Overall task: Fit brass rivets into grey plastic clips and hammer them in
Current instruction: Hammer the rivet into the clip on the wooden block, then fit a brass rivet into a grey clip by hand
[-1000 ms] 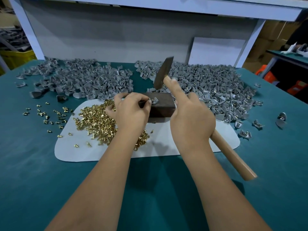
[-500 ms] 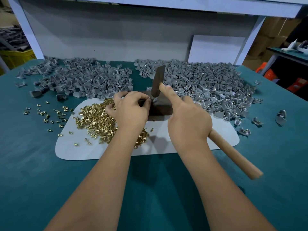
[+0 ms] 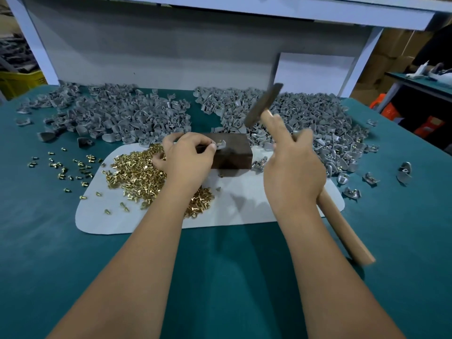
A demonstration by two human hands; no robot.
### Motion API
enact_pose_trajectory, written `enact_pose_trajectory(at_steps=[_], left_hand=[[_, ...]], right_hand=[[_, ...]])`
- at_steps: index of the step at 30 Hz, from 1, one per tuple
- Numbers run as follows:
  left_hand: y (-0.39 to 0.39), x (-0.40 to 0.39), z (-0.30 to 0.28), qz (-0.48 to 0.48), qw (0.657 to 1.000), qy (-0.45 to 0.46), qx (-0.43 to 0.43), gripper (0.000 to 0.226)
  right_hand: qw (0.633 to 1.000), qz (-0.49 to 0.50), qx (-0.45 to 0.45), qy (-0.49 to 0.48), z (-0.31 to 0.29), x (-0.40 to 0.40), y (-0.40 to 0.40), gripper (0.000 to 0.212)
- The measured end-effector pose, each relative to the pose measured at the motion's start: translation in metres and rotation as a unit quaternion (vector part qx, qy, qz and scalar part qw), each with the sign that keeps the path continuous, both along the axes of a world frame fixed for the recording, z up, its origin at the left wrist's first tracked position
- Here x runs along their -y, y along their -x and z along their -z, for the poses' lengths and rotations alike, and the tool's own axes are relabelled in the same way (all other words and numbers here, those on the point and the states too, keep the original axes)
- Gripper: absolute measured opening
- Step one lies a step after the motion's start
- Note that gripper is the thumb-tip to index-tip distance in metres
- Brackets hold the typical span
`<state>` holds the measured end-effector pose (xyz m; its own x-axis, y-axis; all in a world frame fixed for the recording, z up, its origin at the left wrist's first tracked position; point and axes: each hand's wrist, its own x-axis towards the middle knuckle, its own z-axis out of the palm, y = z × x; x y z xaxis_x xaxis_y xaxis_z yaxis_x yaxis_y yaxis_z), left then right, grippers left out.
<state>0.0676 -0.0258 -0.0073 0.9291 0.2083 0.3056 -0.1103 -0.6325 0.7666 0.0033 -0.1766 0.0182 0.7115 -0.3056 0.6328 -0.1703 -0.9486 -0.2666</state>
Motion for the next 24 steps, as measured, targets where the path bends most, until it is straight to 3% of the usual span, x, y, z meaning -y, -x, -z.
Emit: enact_pose_trajectory(at_steps=[4,11,13,15,18,21,24], left_hand=[[0.002,0.001,-0.003,0.009,0.999,0.037,-0.013,0.016],[0.004,0.0,-0.005,0.018,0.998,0.062,-0.02,0.012],[0.005,0.0,-0.005,0.02,0.998,0.056,-0.021,0.013],[0.006,0.001,-0.004,0.023,0.999,0.044,-0.02,0.012],[0.006,0.001,-0.004,0.024,0.999,0.023,-0.017,0.011],[0.006,0.0,-0.004,0.023,1.0,0.01,-0.014,0.012],[0.006,0.0,-0.004,0.025,1.0,0.005,-0.005,0.013]], right_hand=[[0.994,0.062,-0.086,-0.018,0.004,0.022,-0.006,0.054],[0.982,0.045,-0.182,-0.018,0.016,0.032,-0.01,0.025],[0.982,0.05,-0.179,-0.011,0.016,0.028,-0.009,0.023],[0.992,0.039,-0.118,-0.004,0.014,0.022,-0.01,0.025],[0.989,-0.102,-0.019,-0.104,0.007,0.004,-0.017,0.027],[0.944,-0.244,-0.054,-0.213,0.001,-0.018,-0.032,0.025],[0.937,-0.278,-0.094,-0.191,0.001,-0.031,-0.046,0.02]])
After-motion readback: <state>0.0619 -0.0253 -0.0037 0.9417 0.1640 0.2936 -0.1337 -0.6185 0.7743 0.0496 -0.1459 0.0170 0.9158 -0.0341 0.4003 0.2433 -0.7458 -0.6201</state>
